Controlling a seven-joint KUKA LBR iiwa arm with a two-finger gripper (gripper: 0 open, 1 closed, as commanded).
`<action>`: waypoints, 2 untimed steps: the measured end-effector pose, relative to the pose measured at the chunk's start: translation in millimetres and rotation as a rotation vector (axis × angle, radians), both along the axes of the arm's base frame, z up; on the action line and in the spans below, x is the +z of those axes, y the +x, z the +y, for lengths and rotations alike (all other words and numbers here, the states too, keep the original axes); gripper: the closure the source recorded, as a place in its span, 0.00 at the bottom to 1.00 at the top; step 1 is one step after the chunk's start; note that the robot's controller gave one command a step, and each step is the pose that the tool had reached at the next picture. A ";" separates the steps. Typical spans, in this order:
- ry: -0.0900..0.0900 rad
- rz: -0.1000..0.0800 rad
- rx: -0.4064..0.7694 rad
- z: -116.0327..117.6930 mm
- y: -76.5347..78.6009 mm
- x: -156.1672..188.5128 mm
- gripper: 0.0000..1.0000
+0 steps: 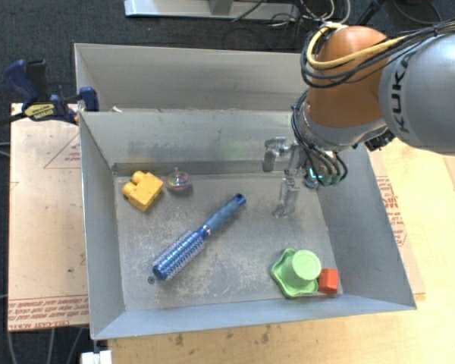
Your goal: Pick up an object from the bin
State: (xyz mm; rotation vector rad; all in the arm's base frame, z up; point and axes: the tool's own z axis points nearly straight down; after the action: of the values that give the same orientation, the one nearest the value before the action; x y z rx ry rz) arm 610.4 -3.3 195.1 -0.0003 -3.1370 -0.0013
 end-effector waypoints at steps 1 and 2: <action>0.000 -0.006 0.000 0.0 1.6 3.3 1.00; 0.000 -0.006 0.000 0.0 1.6 3.3 0.00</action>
Offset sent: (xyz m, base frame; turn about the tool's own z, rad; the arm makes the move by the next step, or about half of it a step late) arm 0.0000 0.0000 0.0000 0.0000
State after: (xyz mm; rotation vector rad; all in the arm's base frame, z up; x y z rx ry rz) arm 611.9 -3.4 198.4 0.0001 -3.1433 -0.0009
